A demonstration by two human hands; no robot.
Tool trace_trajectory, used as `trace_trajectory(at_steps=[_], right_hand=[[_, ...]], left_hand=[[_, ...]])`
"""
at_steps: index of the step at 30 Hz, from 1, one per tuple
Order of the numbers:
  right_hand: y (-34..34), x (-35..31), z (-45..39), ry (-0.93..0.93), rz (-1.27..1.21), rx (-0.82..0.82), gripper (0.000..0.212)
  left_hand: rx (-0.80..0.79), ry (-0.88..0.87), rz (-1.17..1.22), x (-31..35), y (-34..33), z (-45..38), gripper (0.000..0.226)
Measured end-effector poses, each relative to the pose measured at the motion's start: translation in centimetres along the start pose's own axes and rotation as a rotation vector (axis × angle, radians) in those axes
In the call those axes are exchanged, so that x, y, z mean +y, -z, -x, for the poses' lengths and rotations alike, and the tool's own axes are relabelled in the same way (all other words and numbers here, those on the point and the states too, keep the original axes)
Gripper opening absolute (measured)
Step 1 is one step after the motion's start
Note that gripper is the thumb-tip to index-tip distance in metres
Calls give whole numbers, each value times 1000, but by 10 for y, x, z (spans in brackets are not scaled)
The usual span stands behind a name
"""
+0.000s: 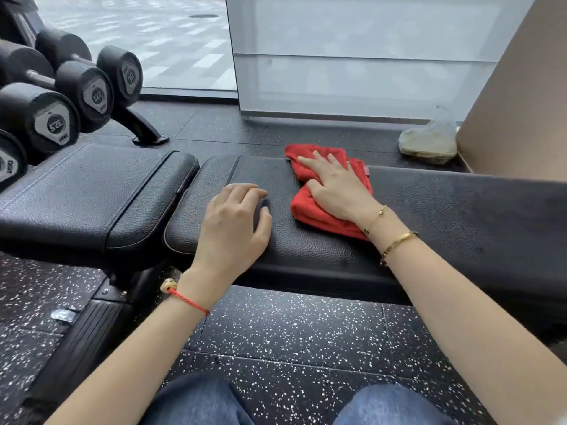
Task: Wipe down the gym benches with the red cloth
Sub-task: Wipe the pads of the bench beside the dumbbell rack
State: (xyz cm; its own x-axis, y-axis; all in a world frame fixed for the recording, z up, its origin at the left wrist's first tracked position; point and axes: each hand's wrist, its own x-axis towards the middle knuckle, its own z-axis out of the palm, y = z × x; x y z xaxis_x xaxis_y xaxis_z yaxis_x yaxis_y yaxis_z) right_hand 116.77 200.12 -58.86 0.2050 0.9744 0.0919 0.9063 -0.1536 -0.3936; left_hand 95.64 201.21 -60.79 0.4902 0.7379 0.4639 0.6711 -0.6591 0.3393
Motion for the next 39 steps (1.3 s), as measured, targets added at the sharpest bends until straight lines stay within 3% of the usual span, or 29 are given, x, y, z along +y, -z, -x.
trace_trajectory(at_steps=[10, 18, 29, 39], right_hand=[[12, 24, 63, 163, -53, -27, 55], [27, 48, 28, -60, 11, 9, 53], [20, 37, 86, 146, -34, -5, 57], [25, 38, 39, -125, 14, 55, 54]], left_hand=[[9, -15, 17, -1, -7, 2, 33], [0, -11, -4, 2, -8, 5, 37], [-11, -8, -27, 2, -8, 6, 39], [-33, 3, -49, 5, -6, 7, 40]])
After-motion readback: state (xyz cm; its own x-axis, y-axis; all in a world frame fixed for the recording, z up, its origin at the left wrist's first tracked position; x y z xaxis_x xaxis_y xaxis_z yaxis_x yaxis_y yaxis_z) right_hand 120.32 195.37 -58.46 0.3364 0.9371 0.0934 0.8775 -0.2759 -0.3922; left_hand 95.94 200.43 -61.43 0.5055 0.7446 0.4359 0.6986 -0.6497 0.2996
